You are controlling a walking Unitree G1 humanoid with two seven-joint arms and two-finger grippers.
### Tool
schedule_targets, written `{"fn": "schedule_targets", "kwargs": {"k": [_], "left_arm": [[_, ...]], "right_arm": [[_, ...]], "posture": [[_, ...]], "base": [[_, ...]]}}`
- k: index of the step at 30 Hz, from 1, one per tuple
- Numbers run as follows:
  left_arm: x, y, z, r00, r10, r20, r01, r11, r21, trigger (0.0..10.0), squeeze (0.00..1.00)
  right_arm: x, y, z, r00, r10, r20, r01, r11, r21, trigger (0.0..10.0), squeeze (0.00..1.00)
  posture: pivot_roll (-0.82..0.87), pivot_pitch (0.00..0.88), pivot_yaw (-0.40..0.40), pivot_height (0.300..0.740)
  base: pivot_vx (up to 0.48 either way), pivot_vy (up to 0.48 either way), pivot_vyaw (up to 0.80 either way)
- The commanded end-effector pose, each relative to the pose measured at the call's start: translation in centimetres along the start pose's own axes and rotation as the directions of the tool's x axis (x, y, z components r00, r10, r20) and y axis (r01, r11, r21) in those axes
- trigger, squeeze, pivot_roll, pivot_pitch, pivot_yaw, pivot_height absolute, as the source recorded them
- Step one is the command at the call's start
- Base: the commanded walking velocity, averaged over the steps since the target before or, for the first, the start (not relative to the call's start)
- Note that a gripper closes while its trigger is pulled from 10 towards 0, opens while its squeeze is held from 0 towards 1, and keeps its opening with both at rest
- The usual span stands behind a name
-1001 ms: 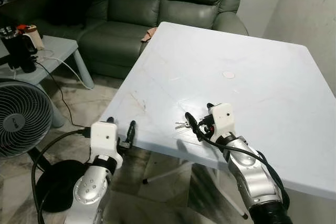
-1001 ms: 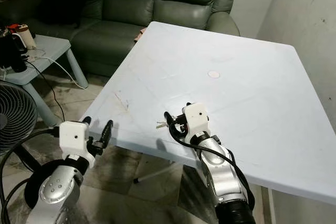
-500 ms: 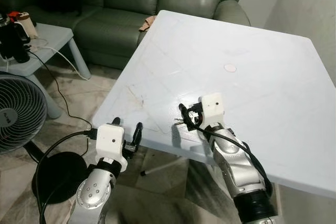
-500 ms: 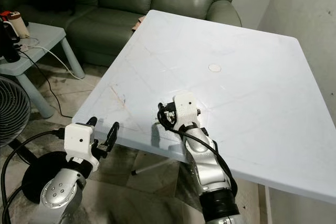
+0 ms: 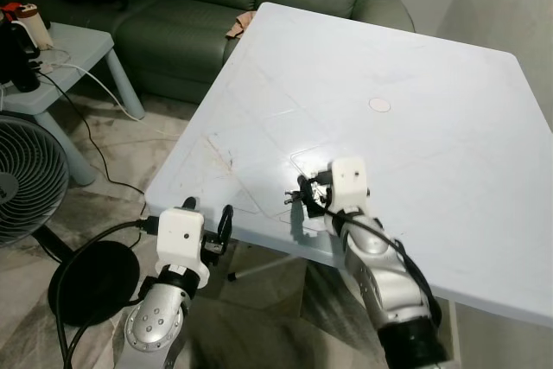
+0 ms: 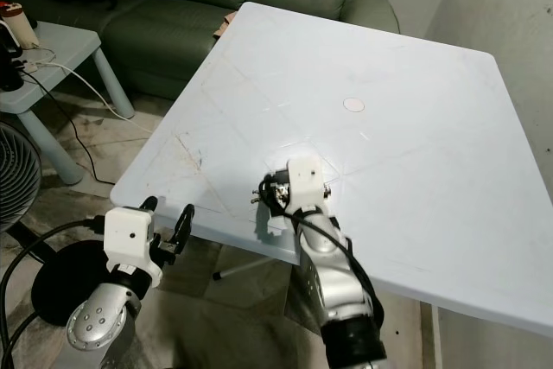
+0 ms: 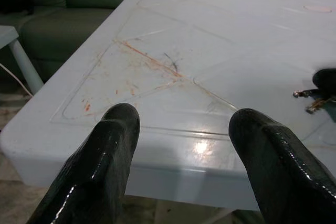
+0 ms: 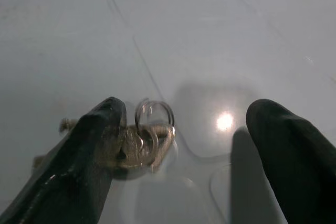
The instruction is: Hang keys on a hook
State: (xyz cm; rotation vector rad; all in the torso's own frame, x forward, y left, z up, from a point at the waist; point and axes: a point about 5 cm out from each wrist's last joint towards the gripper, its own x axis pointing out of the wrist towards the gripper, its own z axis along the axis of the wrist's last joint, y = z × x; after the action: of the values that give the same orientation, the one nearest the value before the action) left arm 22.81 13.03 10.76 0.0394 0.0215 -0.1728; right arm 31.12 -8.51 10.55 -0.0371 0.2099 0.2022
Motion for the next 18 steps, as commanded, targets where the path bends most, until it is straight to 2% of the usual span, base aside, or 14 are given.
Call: {"fn": "schedule_targets", "kwargs": {"k": [1, 6, 8, 10, 11, 12, 15, 16, 18], "left_arm": [[-0.21, 0.12, 0.27, 1.0, 0.015, 0.004, -0.015, 1.0, 0.009, 10.0, 0.0], [-0.23, 0.12, 0.28, 1.0, 0.016, 0.004, -0.016, 1.0, 0.007, 10.0, 0.0], [-0.24, 0.11, 0.3, 1.0, 0.019, 0.003, -0.019, 1.0, 0.007, 10.0, 0.0], [-0.25, 0.11, 0.3, 1.0, 0.02, 0.003, -0.02, 1.0, 0.007, 10.0, 0.0], [-0.24, 0.11, 0.31, 1.0, 0.023, 0.002, -0.023, 1.0, 0.007, 10.0, 0.0], [-0.24, 0.11, 0.32, 1.0, 0.024, 0.002, -0.024, 1.0, 0.007, 10.0, 0.0], [-0.24, 0.1, 0.32, 1.0, 0.025, 0.003, -0.025, 1.0, 0.007, 10.0, 0.0], [-0.24, 0.12, 0.31, 1.0, 0.028, 0.002, -0.028, 1.0, 0.006, 10.0, 0.0], [-0.26, 0.14, 0.3, 1.0, 0.031, 0.002, -0.031, 0.999, 0.007, 10.0, 0.0]], "right_arm": [[-0.25, -0.05, 0.09, 1.0, -0.002, -0.002, 0.002, 1.0, -0.009, 4.7, 0.0], [-0.46, -0.22, -0.03, 1.0, -0.003, -0.004, 0.003, 1.0, -0.01, 4.4, 0.0], [-0.61, -0.34, -0.17, 1.0, -0.005, -0.009, 0.005, 1.0, -0.016, 2.9, 0.0], [-0.67, -0.37, -0.2, 1.0, -0.005, -0.01, 0.005, 1.0, -0.018, 2.9, 0.0], [-0.72, -0.44, -0.16, 1.0, -0.01, -0.009, 0.01, 1.0, -0.027, 1.5, 0.0], [-0.76, -0.48, -0.13, 1.0, -0.012, -0.008, 0.012, 1.0, -0.027, 0.6, 0.0], [-0.78, -0.49, -0.13, 1.0, -0.012, -0.007, 0.012, 1.0, -0.025, 0.6, 0.0], [-0.82, -0.51, -0.08, 1.0, -0.01, -0.003, 0.01, 1.0, -0.025, 0.0, 0.0], [-0.89, -0.5, -0.04, 1.0, -0.005, 0.002, 0.005, 1.0, -0.026, 0.0, 0.0]], "posture": [[0.0, 0.154, -0.079, 0.74], [-0.01, 0.156, -0.08, 0.74], [-0.01, 0.157, -0.082, 0.74], [-0.01, 0.157, -0.082, 0.74], [-0.01, 0.157, -0.084, 0.74], [-0.01, 0.157, -0.084, 0.74], [-0.01, 0.157, -0.084, 0.74], [-0.01, 0.155, -0.084, 0.74], [-0.01, 0.155, -0.084, 0.74]], "base": [[0.0, 0.0, 0.0], [0.0, 0.0, 0.0], [0.0, 0.0, 0.0], [0.0, 0.0, 0.0], [0.0, 0.0, 0.0], [0.0, 0.0, 0.0], [0.0, 0.0, 0.0], [0.0, 0.0, 0.0], [0.0, 0.0, 0.0]]}}
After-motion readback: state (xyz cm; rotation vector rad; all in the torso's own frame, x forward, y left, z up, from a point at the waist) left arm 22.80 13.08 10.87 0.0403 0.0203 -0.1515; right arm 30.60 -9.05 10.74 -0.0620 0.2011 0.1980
